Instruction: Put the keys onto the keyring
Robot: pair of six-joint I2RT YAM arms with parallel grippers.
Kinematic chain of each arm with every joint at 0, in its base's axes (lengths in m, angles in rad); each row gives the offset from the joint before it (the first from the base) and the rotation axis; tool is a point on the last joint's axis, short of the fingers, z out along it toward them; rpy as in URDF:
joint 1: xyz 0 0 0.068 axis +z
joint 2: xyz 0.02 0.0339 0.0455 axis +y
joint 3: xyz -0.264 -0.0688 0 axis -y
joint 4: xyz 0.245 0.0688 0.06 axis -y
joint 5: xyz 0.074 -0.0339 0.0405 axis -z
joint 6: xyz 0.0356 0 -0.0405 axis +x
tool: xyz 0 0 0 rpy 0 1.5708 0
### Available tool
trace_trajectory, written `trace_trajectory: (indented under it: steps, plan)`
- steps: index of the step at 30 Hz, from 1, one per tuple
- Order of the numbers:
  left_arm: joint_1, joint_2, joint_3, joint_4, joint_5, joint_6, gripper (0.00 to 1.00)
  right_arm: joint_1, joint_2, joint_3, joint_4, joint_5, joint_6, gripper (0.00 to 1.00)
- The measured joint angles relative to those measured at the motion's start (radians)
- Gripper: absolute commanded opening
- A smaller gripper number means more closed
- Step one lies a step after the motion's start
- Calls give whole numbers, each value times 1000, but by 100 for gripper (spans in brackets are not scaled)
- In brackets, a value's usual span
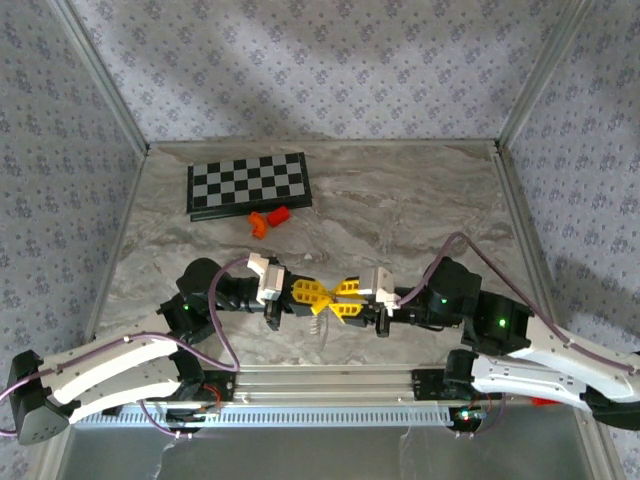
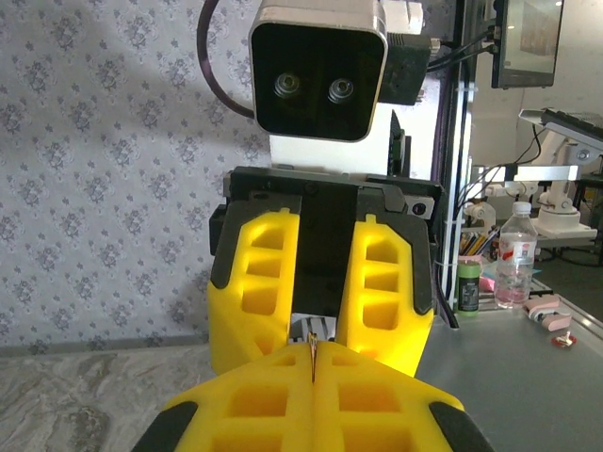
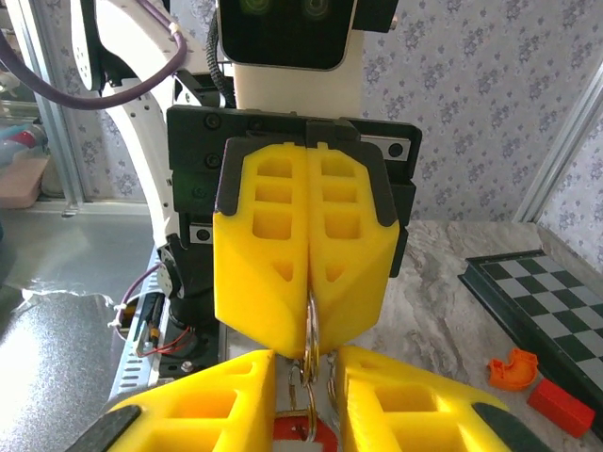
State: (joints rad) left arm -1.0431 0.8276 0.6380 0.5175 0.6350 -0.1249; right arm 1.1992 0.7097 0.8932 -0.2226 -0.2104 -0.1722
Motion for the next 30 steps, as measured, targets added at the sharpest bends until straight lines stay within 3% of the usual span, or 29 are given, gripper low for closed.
trace_trajectory:
  steps: [6,12,19,23,30]
  plan:
    - [0,0,0,9,0,0,0,-3,-7,-6,7,1,3,0]
    - [0,0,0,-12,-7,19,0,-4,-9,-7,-6,5,4,0]
    - [0,0,51,-214,-53,102,8,-14,32,47,-142,47,0,0]
    - [0,0,105,-332,-79,155,0,-14,77,115,-225,66,-4,0]
    - [0,0,137,-449,-107,208,0,-17,172,232,-386,83,-31,0]
